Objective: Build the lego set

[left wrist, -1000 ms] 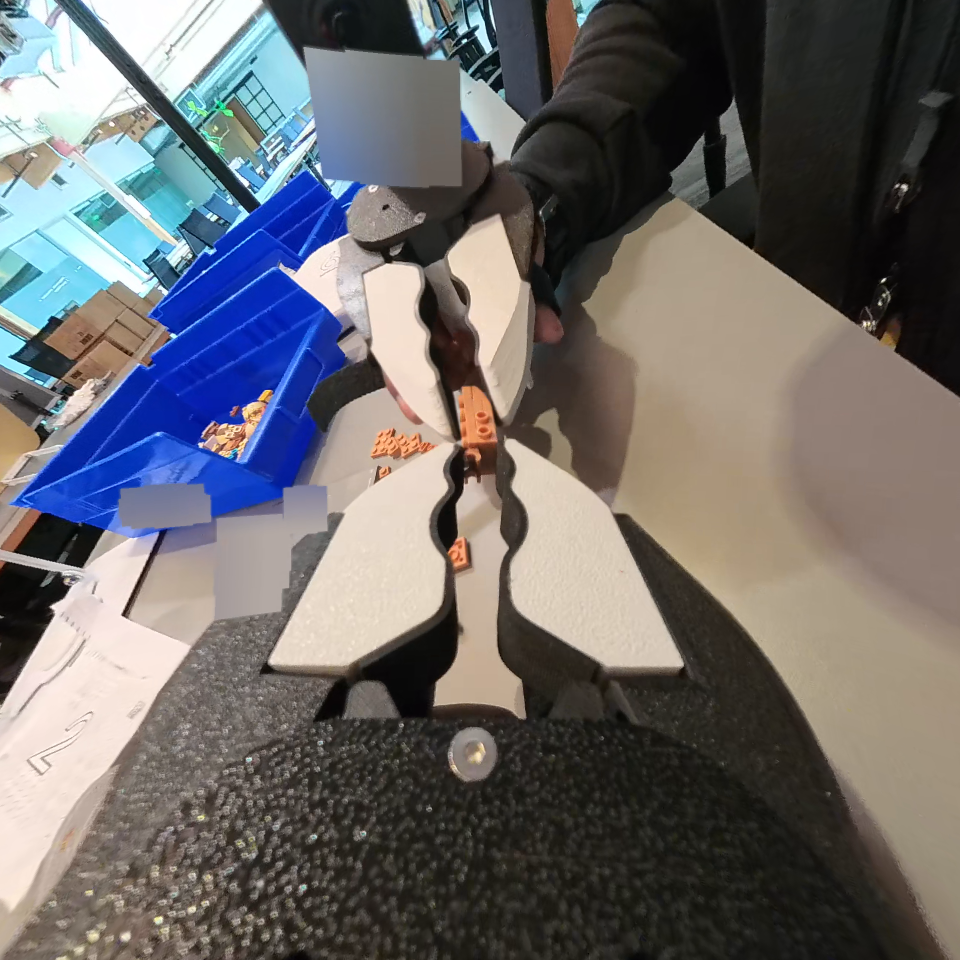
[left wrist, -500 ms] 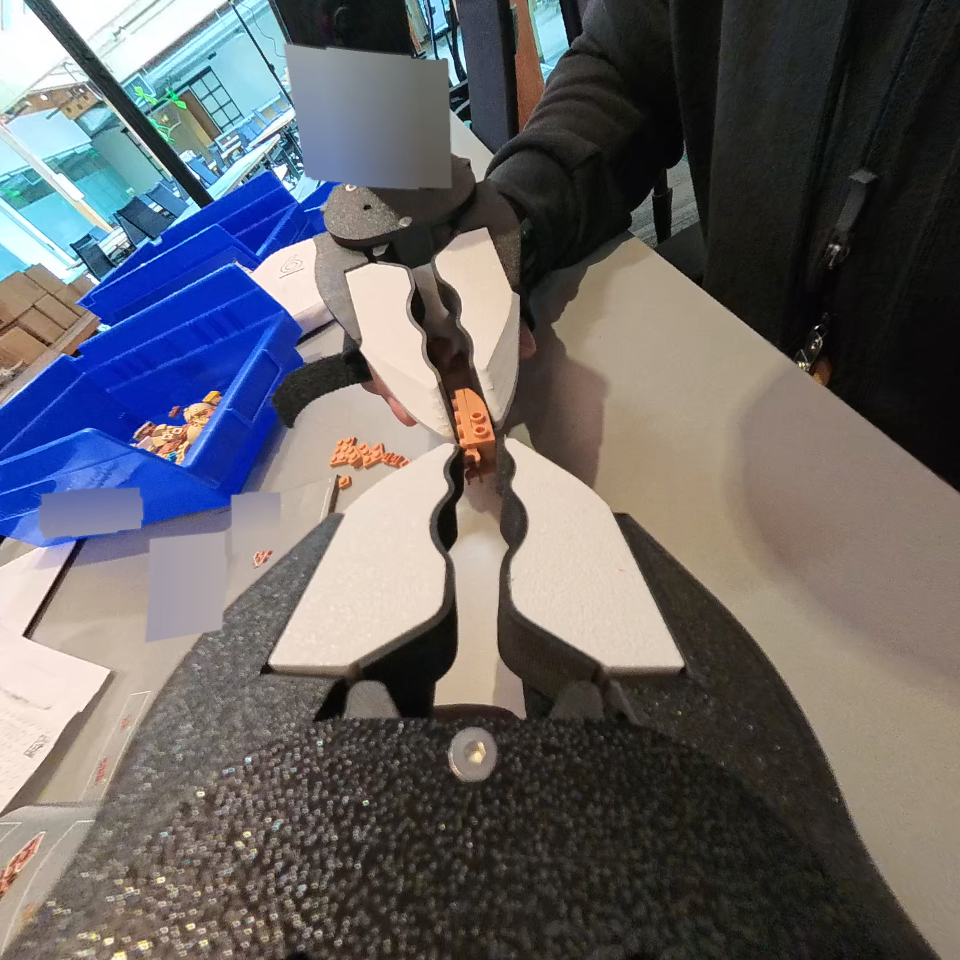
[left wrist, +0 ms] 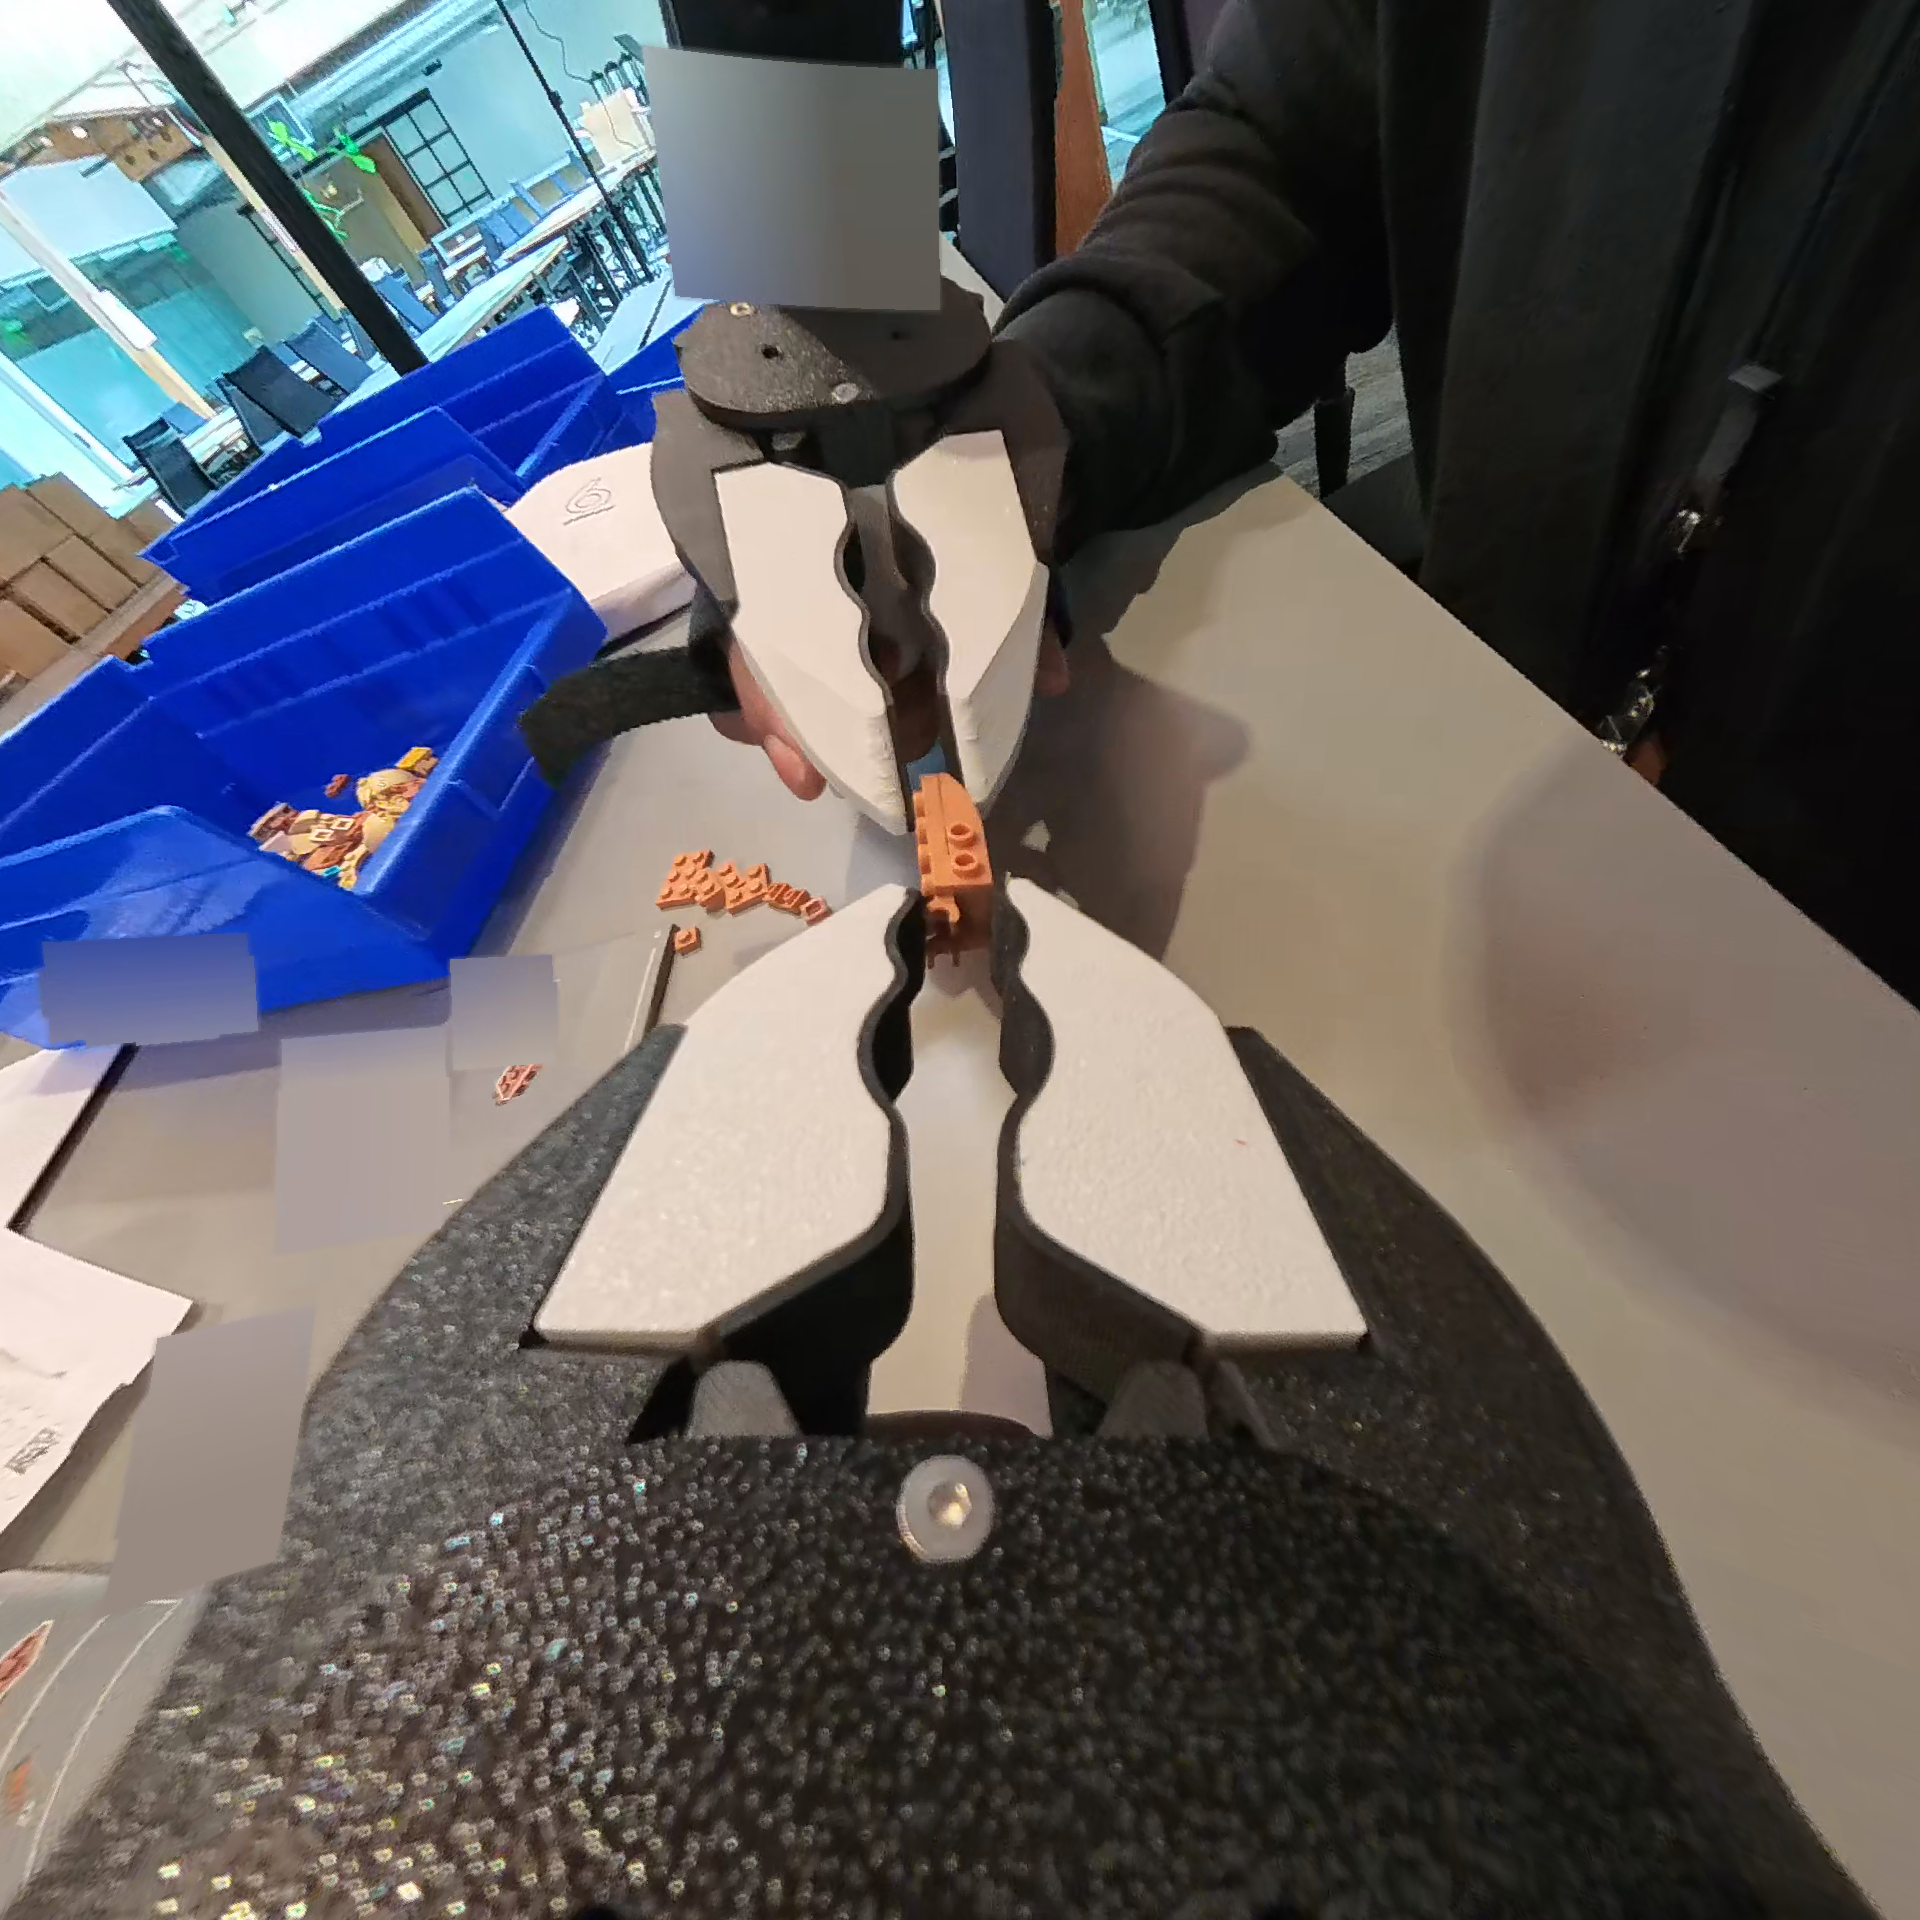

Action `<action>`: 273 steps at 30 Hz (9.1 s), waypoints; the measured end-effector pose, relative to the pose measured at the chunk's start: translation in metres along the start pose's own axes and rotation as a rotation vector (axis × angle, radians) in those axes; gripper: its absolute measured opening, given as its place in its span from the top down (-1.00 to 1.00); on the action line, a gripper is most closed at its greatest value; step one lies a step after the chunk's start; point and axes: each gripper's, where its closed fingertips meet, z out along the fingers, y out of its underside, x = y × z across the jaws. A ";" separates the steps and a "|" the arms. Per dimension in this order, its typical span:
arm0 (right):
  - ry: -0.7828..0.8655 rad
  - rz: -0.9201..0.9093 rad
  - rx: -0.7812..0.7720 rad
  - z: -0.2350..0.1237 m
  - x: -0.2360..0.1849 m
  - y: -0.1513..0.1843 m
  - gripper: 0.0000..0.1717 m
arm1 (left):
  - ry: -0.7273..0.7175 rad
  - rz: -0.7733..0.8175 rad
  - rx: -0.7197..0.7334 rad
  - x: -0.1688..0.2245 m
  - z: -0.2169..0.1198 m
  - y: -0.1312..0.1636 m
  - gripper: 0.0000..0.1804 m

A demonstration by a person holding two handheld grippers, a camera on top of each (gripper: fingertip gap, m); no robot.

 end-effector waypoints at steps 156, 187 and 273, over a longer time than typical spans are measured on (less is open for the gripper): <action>0.193 0.512 -0.189 -0.087 0.080 0.087 0.89 | -0.288 -0.089 -0.023 -0.060 -0.013 0.020 0.69; 0.283 0.395 -0.294 -0.092 0.082 0.099 0.89 | -0.245 -0.135 -0.325 -0.055 -0.008 0.064 0.75; 0.306 0.296 -0.221 -0.086 0.080 0.082 0.88 | 0.002 -0.260 -0.153 -0.066 0.024 0.017 0.83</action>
